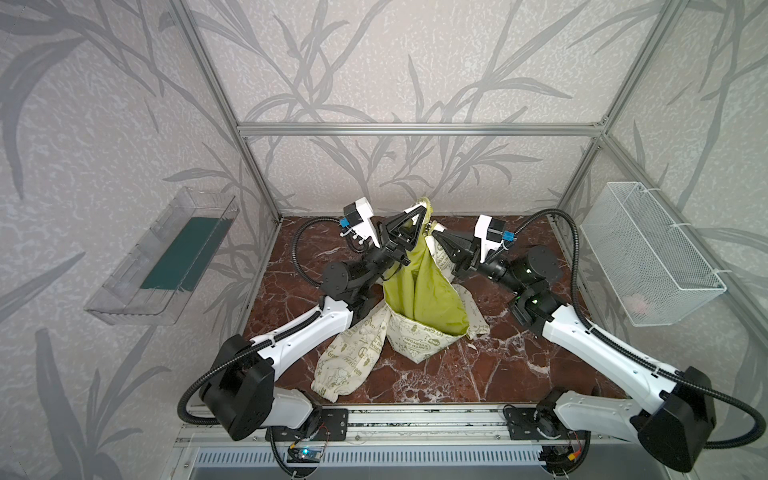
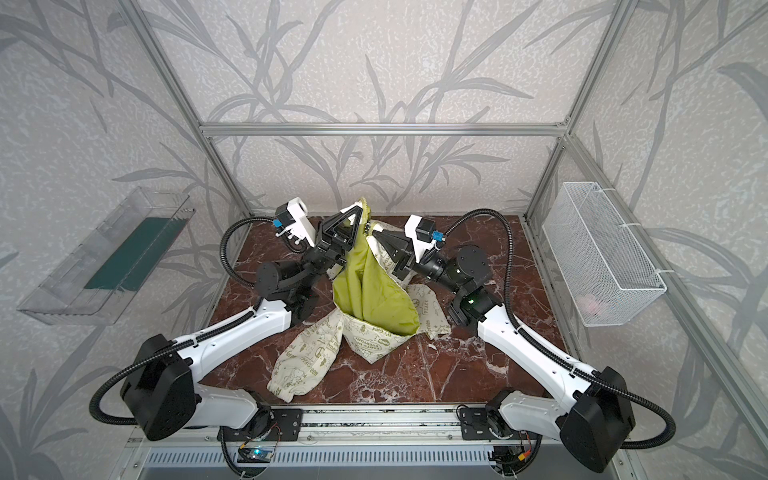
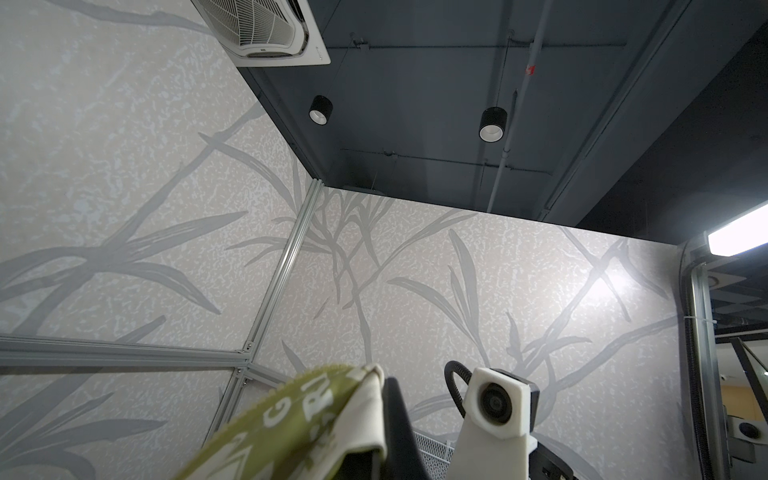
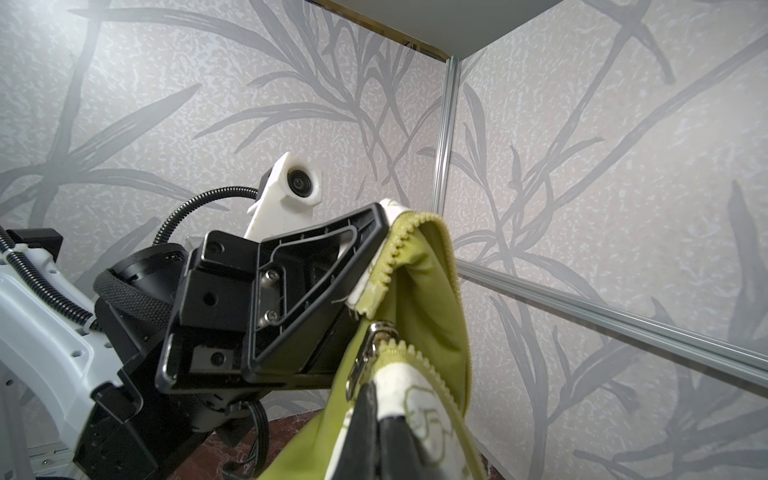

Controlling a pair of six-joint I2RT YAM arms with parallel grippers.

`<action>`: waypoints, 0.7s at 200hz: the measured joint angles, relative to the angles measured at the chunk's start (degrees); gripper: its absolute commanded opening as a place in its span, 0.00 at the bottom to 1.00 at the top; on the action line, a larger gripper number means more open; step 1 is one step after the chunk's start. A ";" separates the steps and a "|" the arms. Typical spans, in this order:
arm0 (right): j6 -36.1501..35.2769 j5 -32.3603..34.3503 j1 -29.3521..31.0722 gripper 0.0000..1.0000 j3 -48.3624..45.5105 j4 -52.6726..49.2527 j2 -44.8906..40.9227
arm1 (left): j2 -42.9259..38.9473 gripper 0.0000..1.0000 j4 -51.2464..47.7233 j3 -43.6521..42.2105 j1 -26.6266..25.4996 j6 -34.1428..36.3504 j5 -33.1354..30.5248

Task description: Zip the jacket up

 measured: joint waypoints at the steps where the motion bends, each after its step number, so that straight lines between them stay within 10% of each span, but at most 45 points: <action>1: 0.00 0.00 0.00 0.00 0.00 0.02 0.00 | 0.02 0.00 0.00 0.00 0.00 0.00 0.00; 140: 1.68 -0.37 0.00 0.00 0.07 0.87 0.00 | 0.00 0.00 0.02 -0.11 -0.26 0.02 -0.70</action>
